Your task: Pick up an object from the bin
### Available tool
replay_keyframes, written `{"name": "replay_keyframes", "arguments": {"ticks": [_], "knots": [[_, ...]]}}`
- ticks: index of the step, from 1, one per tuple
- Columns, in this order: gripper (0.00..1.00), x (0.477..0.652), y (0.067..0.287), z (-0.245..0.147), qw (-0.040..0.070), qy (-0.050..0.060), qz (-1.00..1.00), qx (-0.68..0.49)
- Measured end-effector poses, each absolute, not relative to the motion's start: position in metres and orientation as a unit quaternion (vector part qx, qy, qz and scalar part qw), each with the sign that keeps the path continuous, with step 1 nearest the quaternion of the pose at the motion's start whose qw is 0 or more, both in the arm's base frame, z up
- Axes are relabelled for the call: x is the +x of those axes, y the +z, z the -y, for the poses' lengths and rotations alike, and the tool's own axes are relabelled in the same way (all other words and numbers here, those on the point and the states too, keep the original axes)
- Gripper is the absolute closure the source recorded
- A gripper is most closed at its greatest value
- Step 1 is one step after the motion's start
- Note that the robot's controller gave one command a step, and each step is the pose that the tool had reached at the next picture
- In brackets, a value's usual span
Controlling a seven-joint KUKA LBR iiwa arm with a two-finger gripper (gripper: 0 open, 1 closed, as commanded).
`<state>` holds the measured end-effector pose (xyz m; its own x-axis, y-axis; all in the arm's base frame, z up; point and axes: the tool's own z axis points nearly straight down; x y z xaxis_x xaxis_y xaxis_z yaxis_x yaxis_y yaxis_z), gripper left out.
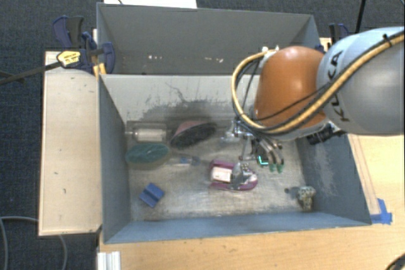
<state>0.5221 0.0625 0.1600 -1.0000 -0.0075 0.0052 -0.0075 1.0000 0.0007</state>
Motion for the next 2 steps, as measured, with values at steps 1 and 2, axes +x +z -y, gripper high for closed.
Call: {"name": "replay_keyframes", "arguments": {"ticks": [1, 2], "knots": [[0.0, 0.5252, 0.0705, -0.0587, -0.005, -0.001, 1.0, 0.024], [1.0, 0.5271, 0.0746, -0.0587, -0.007, -0.001, 1.0, 0.022]]}}
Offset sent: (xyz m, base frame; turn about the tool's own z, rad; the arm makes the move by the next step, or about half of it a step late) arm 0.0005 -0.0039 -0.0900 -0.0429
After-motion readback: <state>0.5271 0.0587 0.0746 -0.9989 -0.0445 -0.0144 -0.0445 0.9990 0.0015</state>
